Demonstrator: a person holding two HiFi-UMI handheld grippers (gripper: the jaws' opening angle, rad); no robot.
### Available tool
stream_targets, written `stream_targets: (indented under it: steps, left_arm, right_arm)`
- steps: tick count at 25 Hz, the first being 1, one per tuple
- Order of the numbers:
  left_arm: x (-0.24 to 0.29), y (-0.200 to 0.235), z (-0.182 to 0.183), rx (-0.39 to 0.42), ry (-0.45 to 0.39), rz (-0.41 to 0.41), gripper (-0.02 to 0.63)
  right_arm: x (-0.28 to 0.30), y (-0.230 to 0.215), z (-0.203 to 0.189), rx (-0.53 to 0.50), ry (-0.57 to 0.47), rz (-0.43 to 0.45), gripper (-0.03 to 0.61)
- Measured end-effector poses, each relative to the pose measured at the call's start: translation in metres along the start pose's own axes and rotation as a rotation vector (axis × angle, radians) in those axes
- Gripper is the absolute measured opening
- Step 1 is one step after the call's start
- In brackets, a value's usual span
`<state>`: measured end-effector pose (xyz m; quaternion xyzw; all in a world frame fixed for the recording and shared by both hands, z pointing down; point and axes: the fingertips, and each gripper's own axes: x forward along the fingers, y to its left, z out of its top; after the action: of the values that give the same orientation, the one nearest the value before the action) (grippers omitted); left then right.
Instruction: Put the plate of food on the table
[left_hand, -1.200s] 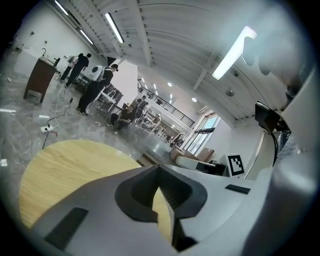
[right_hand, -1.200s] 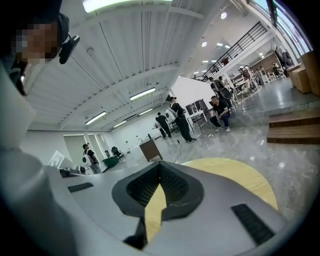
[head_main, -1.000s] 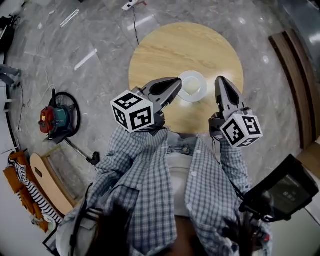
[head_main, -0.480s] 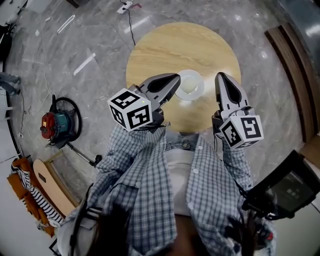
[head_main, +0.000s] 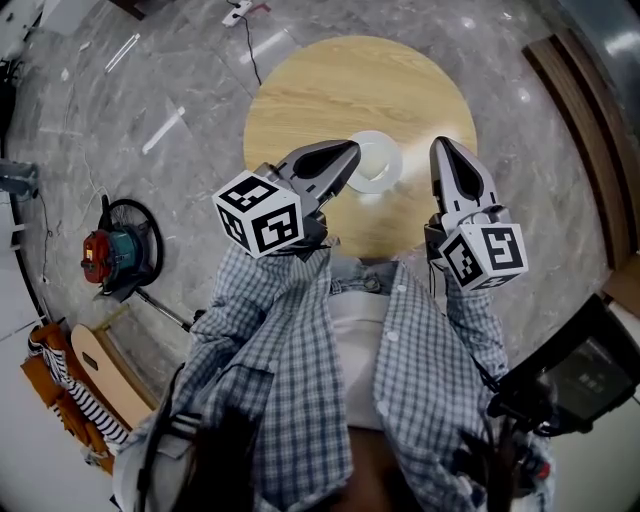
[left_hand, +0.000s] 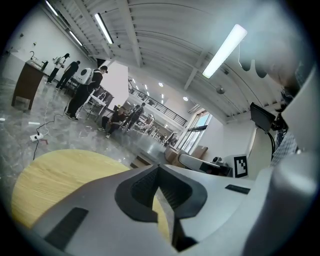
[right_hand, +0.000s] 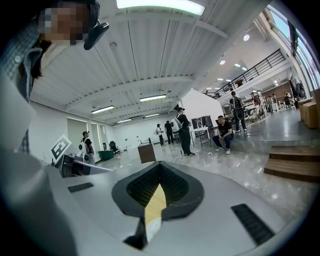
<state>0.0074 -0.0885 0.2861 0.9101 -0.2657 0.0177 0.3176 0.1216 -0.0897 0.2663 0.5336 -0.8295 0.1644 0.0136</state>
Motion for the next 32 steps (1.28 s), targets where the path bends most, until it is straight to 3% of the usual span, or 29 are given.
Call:
stream_targets:
  steps: [32]
  left_arm:
    - [-0.009,0.007,-0.007,-0.017,-0.005,0.012,0.008]
  right_arm:
    - [0.007,0.007,-0.015,0.001,0.023,0.024,0.006]
